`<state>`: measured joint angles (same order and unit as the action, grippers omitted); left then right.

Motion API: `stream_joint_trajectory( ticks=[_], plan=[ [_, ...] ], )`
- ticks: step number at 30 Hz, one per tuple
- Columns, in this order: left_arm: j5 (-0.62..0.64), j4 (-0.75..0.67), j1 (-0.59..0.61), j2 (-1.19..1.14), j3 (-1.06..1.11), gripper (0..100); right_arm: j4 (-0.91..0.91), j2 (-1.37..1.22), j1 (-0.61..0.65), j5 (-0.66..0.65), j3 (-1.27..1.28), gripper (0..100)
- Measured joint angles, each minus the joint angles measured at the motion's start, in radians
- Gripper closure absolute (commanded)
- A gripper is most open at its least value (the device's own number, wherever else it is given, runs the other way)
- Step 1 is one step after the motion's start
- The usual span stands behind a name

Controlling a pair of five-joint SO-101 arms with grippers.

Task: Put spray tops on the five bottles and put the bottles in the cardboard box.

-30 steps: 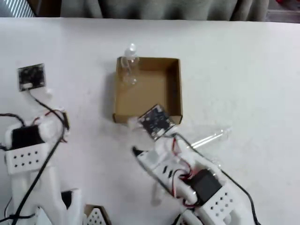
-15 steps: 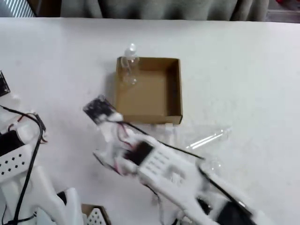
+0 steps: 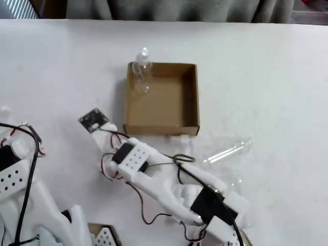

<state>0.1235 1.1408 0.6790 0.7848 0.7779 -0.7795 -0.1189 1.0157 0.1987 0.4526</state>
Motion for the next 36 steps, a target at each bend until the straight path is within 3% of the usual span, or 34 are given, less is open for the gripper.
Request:
stream_joint_trajectory(
  ticks=[13, 25, 33, 36],
  plan=[
    [0.0, 0.0, 0.0, 0.0, 0.0, 98, -0.092, 0.0, 0.054, 0.003, -0.074, 53.7],
    [0.0, 0.0, 0.0, 0.0, 0.0, 98, -0.169, 0.011, 0.057, 0.015, -0.112, 53.5],
    [0.0, 0.066, 0.0, 0.0, -0.003, 98, -0.356, 0.285, 0.055, 0.029, -0.114, 54.2],
    [0.0, 0.137, 0.0, 0.002, -0.048, 98, -0.457, 0.404, 0.055, 0.031, -0.114, 61.7]
  ],
)
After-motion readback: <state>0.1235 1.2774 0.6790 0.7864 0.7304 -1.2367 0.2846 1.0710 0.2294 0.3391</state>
